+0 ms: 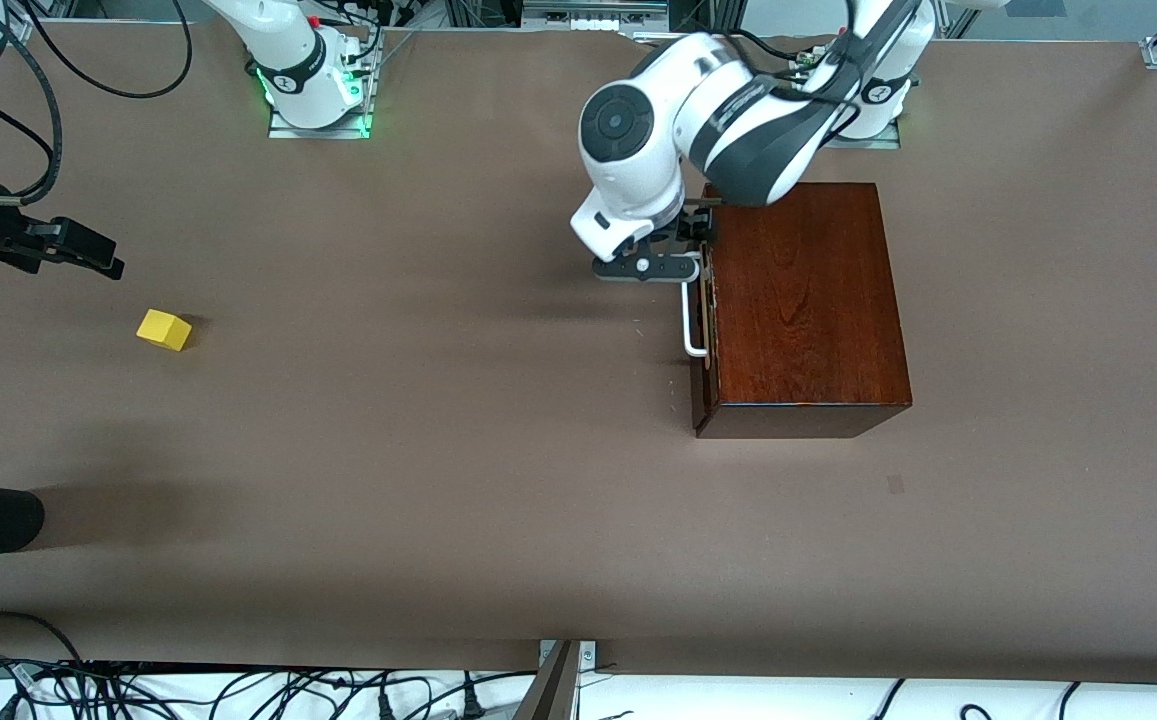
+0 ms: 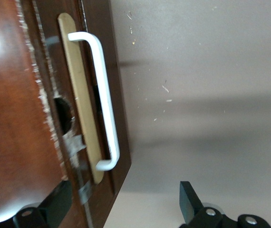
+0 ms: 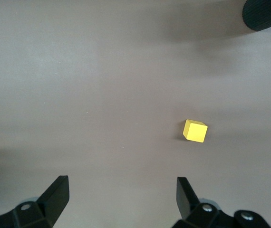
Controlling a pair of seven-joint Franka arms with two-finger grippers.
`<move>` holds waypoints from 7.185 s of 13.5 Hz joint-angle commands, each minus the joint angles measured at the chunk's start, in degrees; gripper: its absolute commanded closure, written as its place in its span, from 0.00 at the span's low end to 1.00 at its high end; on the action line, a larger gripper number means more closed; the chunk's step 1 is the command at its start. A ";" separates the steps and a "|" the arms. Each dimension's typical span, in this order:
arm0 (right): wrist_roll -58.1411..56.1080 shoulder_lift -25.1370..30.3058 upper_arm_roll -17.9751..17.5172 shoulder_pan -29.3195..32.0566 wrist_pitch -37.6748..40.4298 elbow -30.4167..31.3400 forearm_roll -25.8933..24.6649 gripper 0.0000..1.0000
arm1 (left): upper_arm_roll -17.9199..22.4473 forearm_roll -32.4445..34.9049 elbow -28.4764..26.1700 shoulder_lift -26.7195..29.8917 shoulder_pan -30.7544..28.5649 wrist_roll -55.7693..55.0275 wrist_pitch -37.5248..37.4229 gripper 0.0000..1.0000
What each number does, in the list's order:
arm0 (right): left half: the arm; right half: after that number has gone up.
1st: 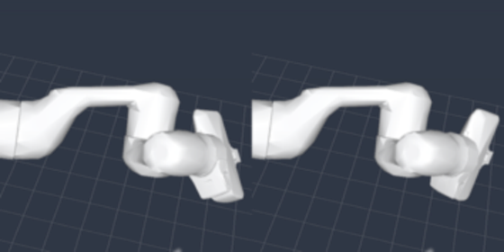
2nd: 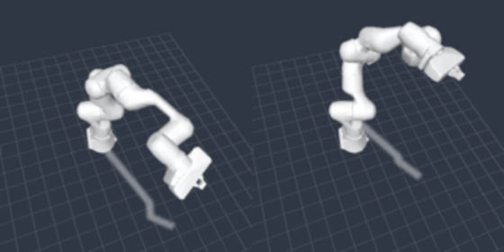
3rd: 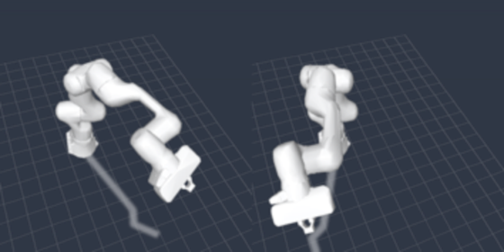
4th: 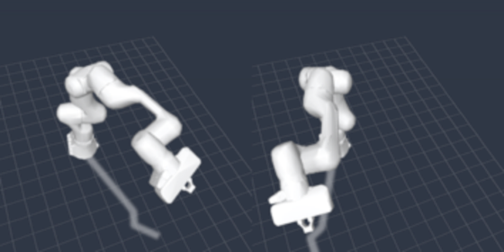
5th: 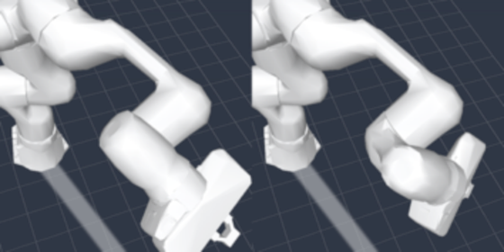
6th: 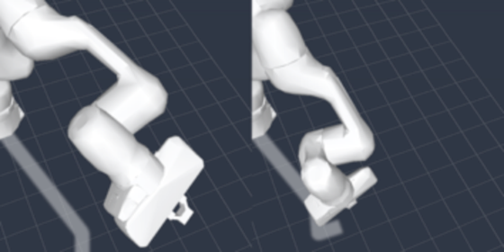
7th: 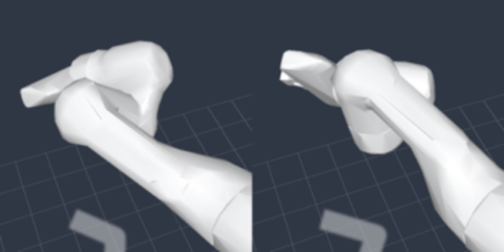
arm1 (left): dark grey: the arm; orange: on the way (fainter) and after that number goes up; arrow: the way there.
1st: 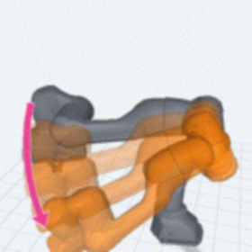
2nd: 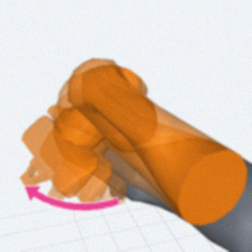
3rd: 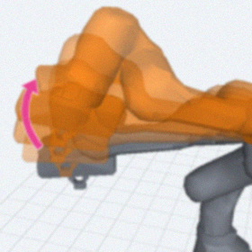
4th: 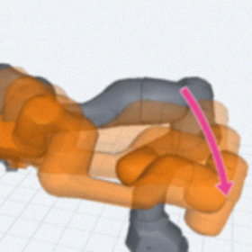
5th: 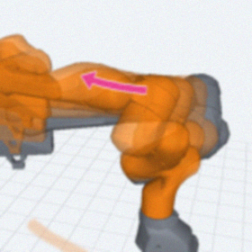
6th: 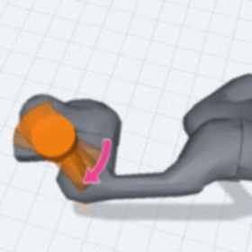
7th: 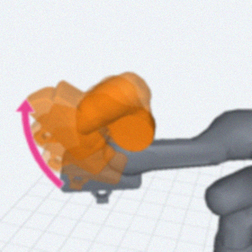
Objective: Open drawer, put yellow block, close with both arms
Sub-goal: 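Move the left gripper to the white drawer handle and grasp it, then pull the drawer open by its handle with the left gripper, then release the handle and withdraw the left gripper while the right gripper reaches the cube, then grasp the yellow cube with the right gripper and lift it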
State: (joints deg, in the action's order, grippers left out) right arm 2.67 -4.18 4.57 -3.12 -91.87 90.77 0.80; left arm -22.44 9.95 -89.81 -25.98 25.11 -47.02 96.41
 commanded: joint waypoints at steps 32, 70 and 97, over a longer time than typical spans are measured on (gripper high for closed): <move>0.75 -0.30 -0.70 0.66 -0.50 -0.42 -0.71 0.00 | 1.35 5.26 5.41 -13.65 3.62 -10.72 8.79 0.00; -8.99 -13.74 8.78 2.41 -2.61 -11.49 -0.27 0.00 | 0.99 3.15 16.60 -6.56 9.09 -11.07 -4.91 0.00; -8.04 -18.04 11.87 4.00 -55.60 36.58 5.27 0.00 | 1.69 -8.89 5.78 17.36 -41.63 39.37 -7.82 0.00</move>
State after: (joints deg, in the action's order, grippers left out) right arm -6.01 -20.09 16.61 1.10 -145.83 128.17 4.79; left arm -20.92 1.68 -84.41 -9.33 -15.99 -9.14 88.10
